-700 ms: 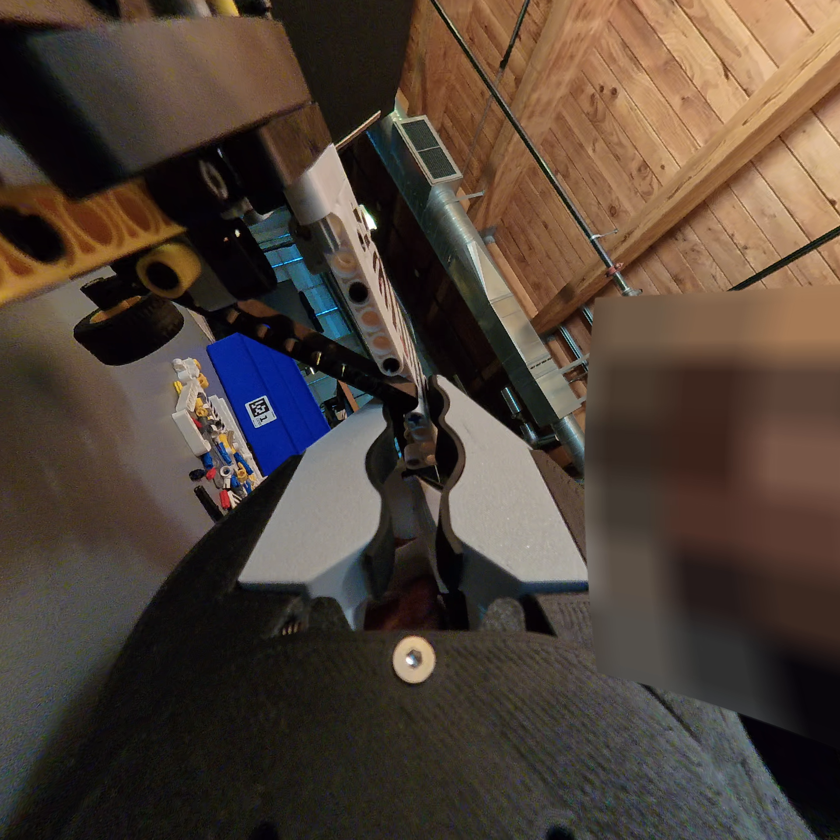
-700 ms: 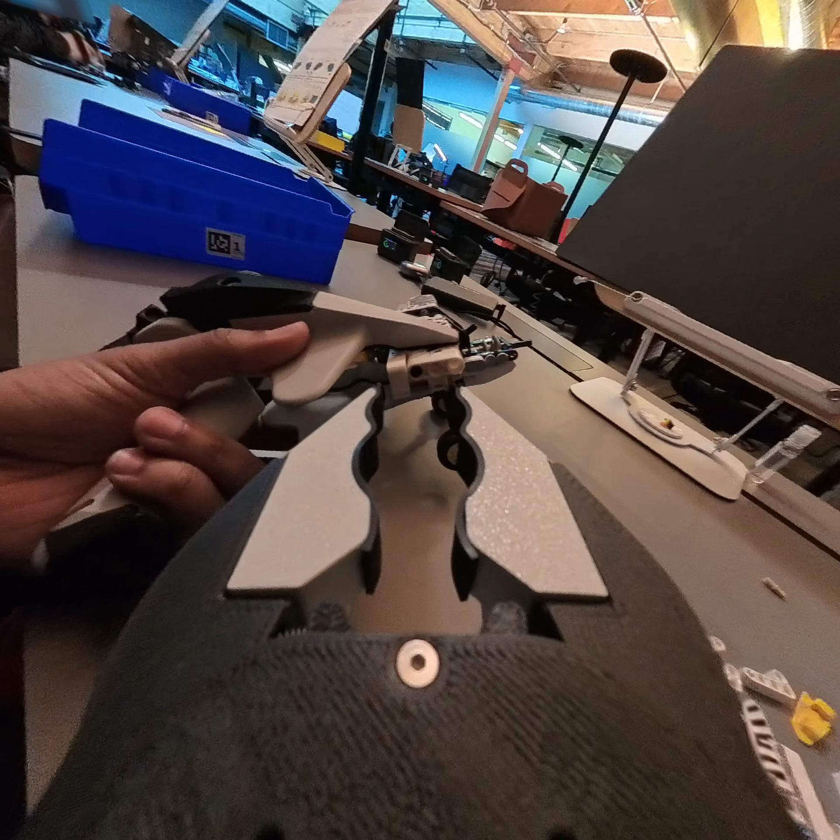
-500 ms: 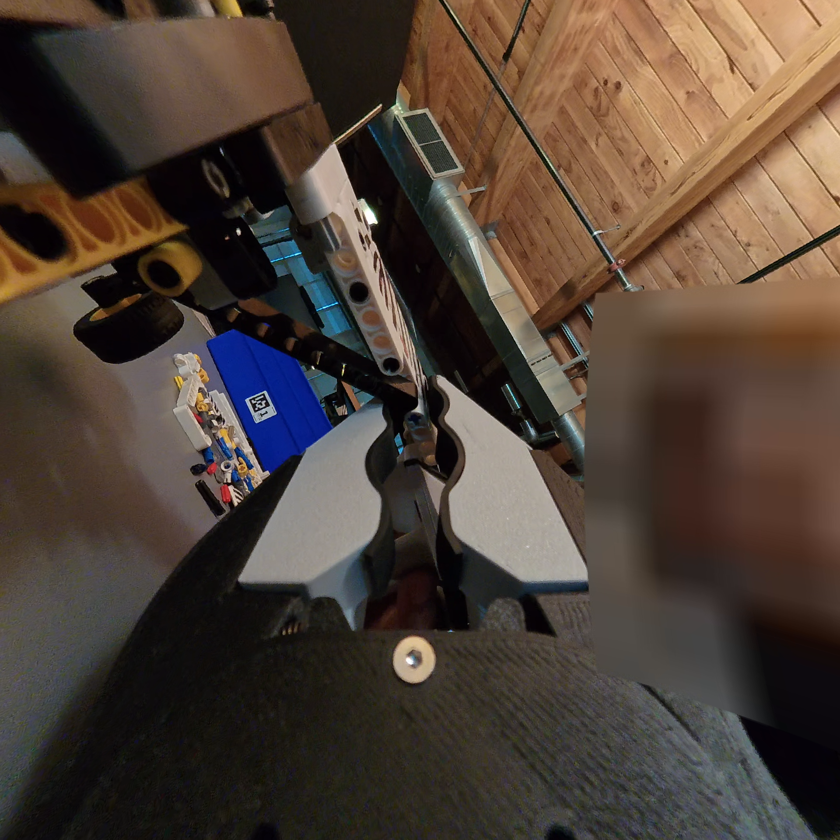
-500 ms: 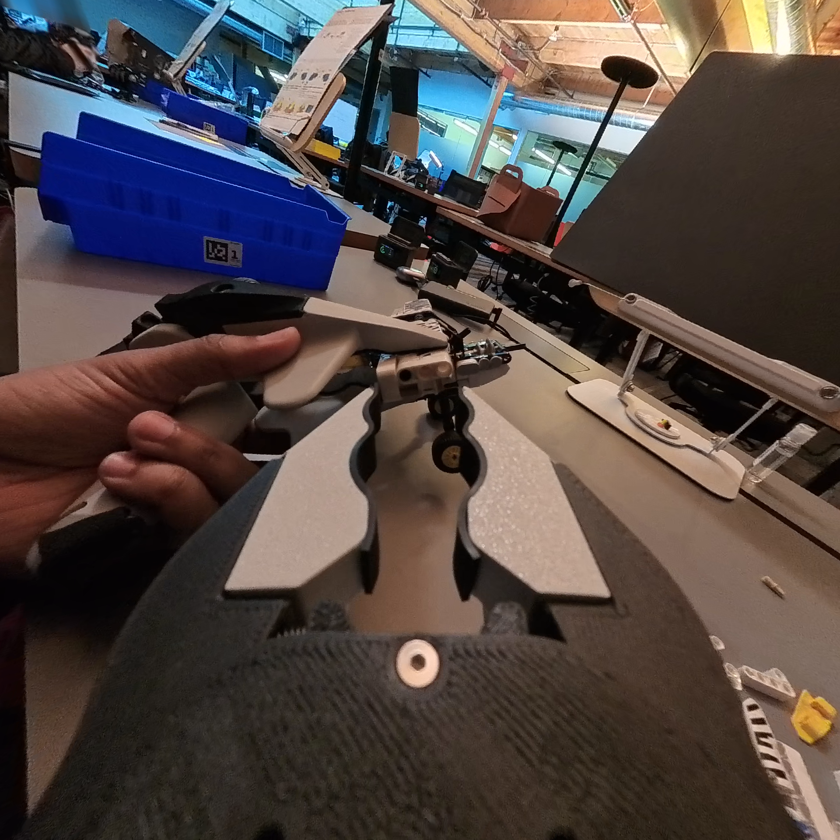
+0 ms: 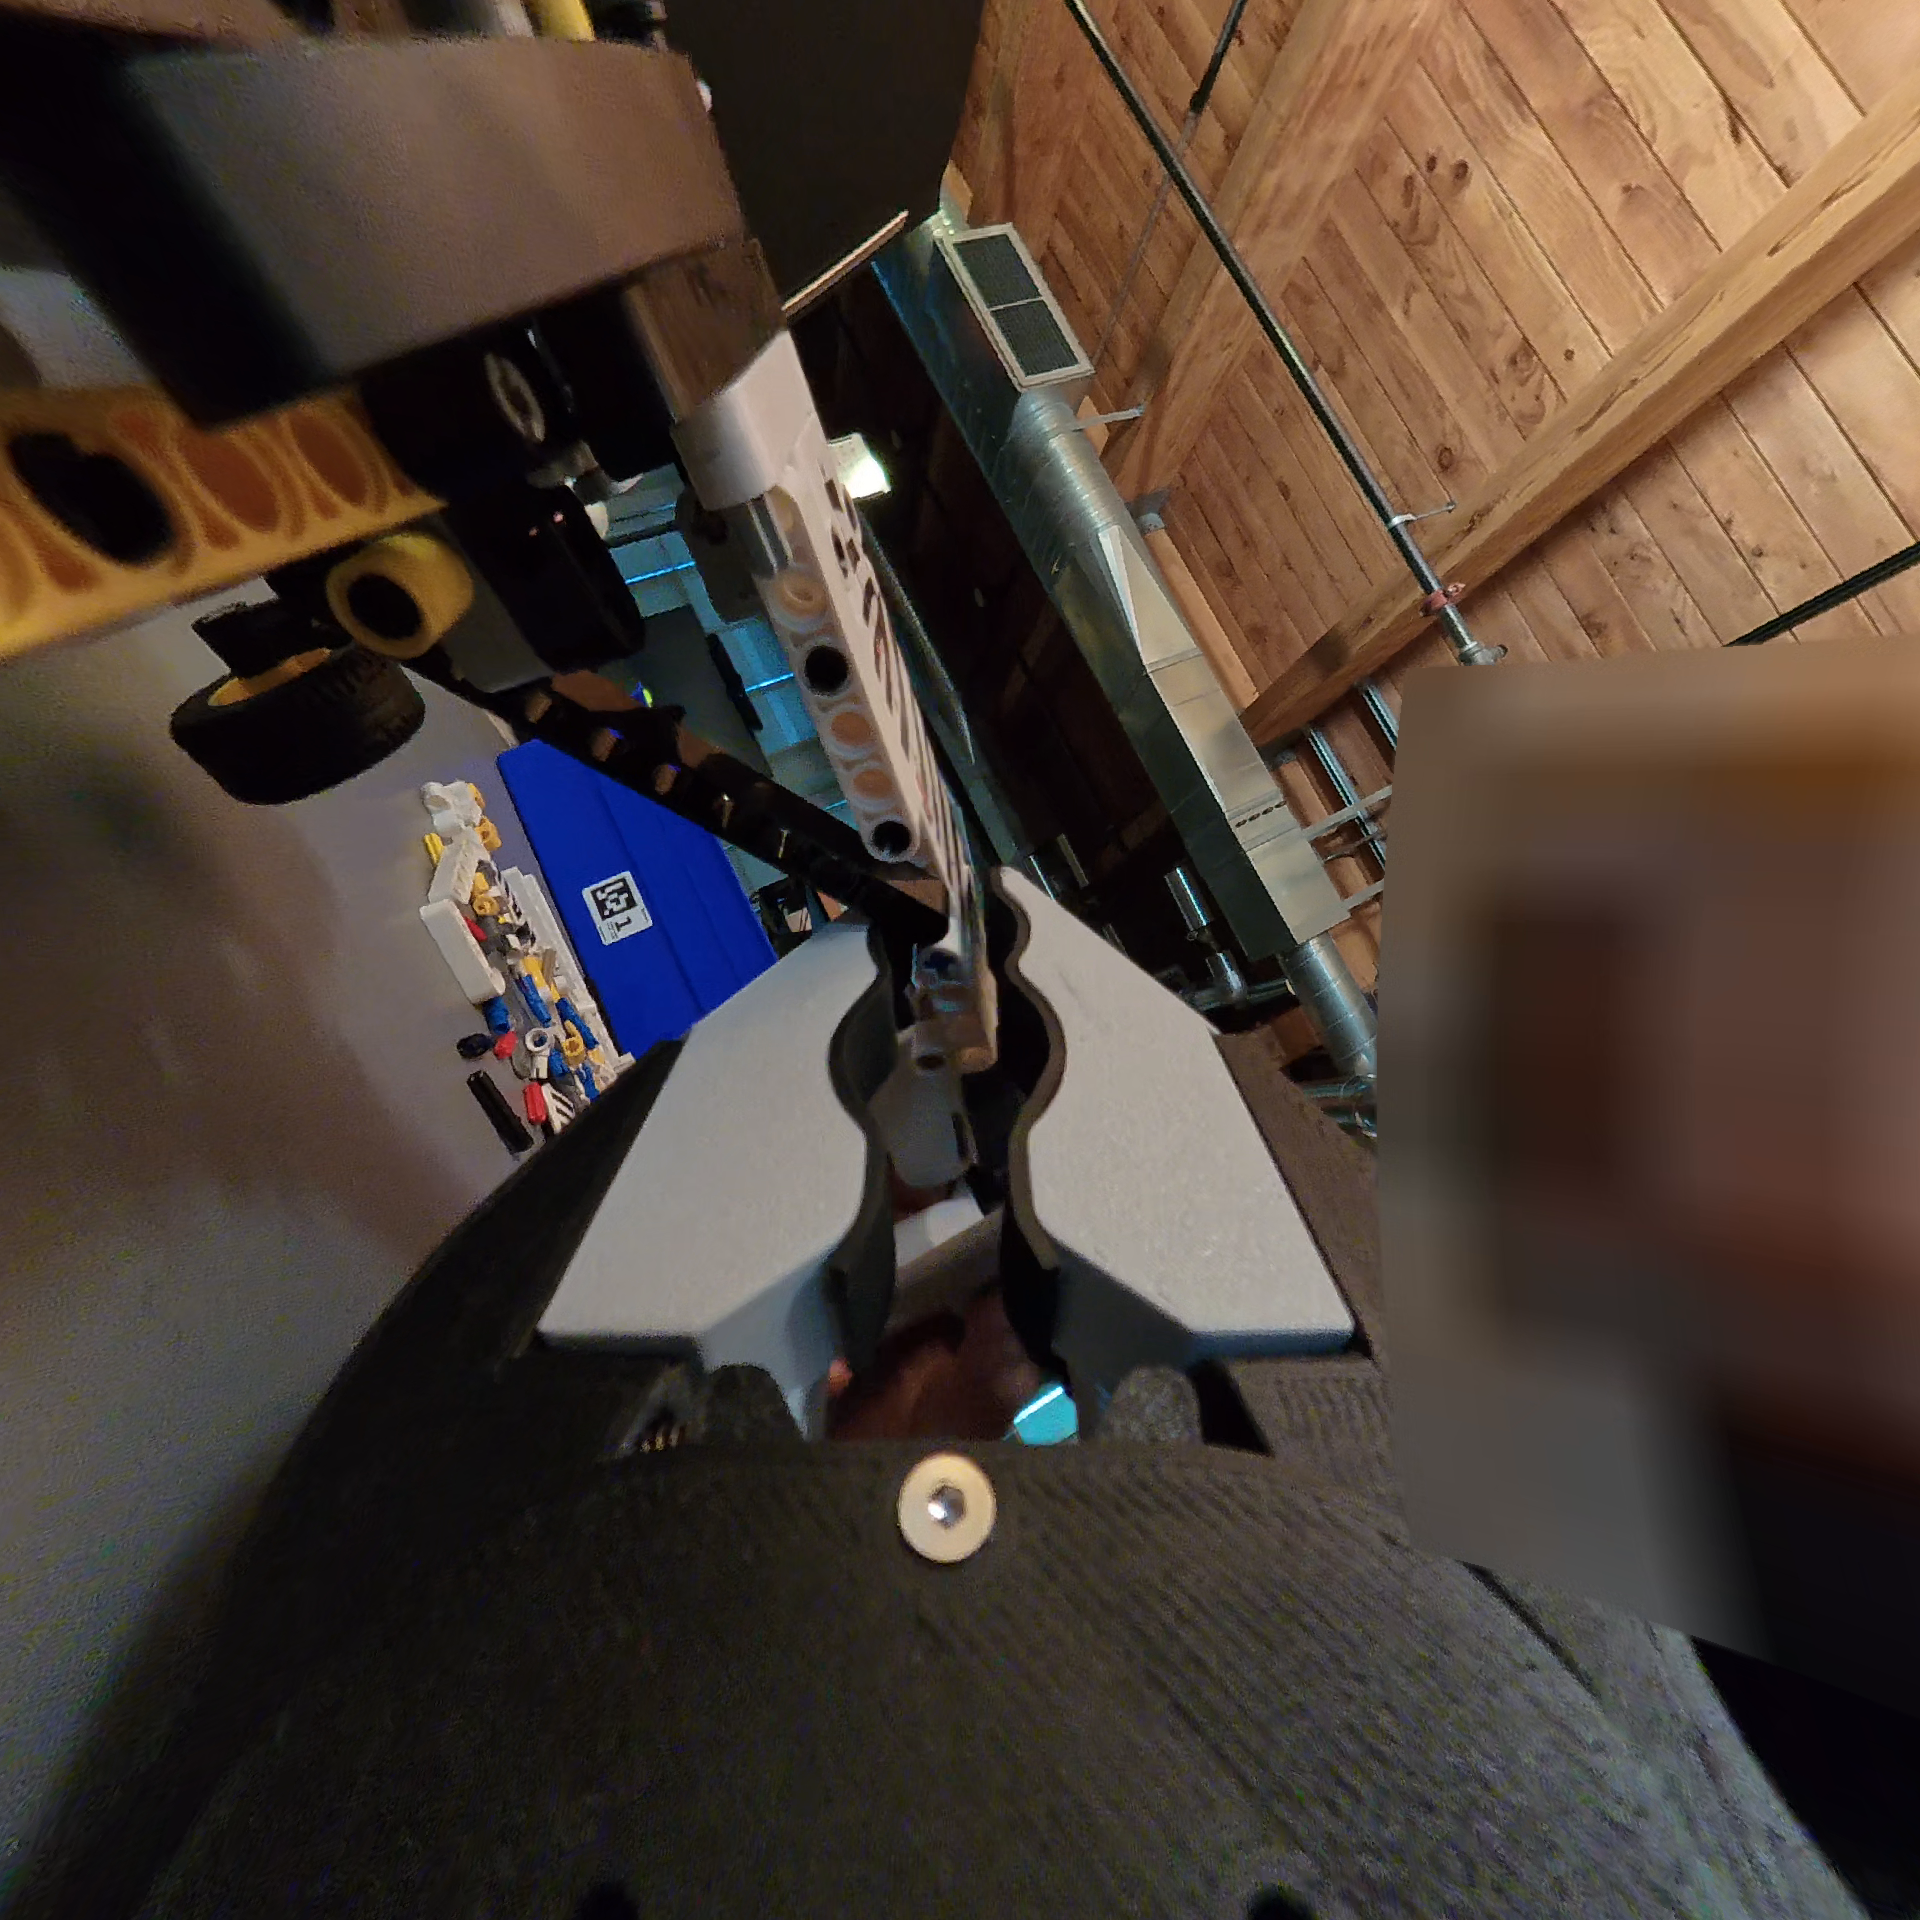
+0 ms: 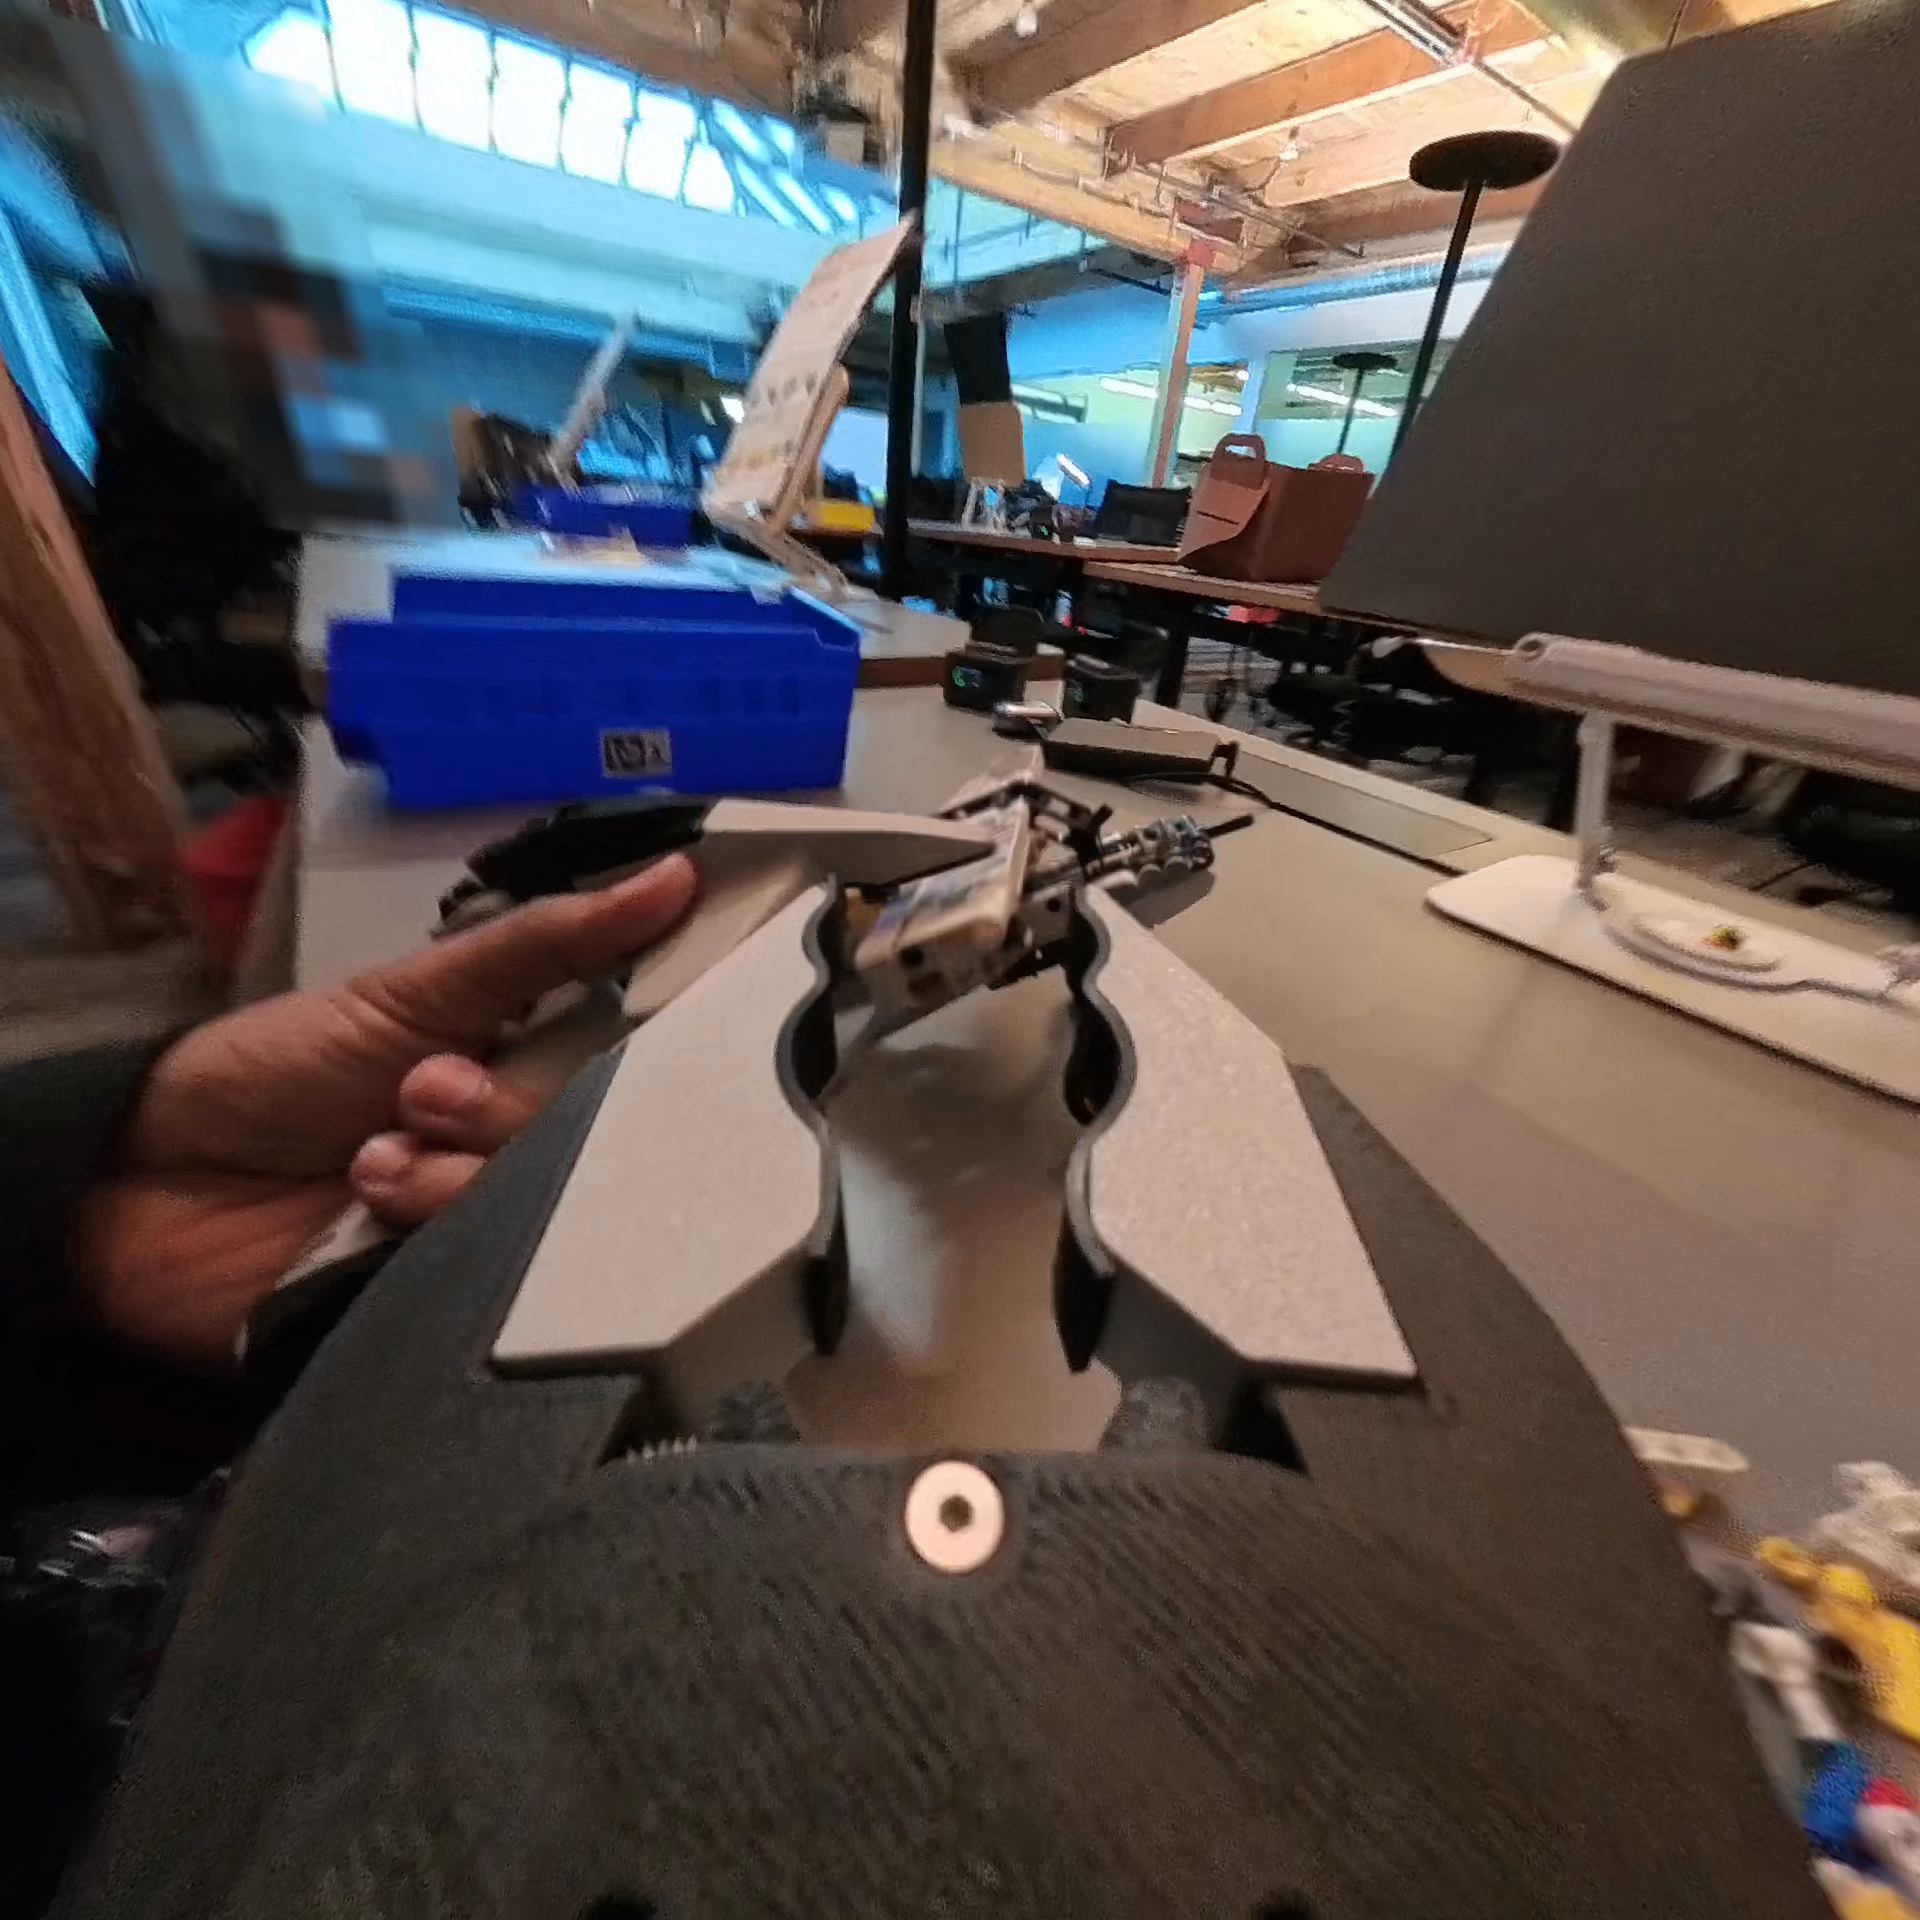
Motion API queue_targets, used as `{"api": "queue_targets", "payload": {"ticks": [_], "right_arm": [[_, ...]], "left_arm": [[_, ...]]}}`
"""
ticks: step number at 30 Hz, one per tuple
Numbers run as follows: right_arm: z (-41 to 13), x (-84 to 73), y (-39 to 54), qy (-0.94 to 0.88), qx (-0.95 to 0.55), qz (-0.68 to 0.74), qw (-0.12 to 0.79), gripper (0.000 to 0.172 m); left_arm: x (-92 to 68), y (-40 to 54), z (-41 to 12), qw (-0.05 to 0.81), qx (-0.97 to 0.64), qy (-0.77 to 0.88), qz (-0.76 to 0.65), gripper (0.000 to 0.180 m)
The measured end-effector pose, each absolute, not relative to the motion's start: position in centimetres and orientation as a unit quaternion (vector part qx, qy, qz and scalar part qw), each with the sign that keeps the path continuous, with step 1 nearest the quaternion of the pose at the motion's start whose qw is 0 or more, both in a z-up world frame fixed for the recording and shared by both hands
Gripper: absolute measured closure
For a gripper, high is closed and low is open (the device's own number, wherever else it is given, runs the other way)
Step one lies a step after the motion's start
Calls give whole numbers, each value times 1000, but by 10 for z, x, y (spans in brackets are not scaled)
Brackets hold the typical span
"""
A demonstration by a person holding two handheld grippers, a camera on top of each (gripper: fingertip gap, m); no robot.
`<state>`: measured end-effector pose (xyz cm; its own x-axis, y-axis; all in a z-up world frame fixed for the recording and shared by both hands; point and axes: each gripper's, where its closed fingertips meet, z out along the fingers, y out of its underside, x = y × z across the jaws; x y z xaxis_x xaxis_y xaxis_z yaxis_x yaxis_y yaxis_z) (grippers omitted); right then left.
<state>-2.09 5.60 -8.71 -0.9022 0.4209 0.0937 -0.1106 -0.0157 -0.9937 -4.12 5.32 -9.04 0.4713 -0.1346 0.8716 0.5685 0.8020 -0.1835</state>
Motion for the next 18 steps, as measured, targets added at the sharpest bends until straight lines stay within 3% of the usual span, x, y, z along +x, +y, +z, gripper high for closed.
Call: {"api": "queue_targets", "payload": {"ticks": [4,5,10,14,18], "right_arm": [[-72,-29,79,-616,-174,764,79,130],[-73,-33,85,-613,-188,765,63,128],[-82,-48,100,-621,-243,745,-1,127],[-89,-44,85,-638,-264,716,-106,128],[-96,-46,76,-645,-275,703,-118,138]], "left_arm": [[-29,67,-100,794,-254,-492,-251,127],[-24,68,-101,789,-253,-496,-258,126],[-11,56,-108,776,-221,-524,-274,127],[-19,59,-117,759,-225,-551,-262,145],[-25,64,-120,757,-231,-560,-246,164]]}}
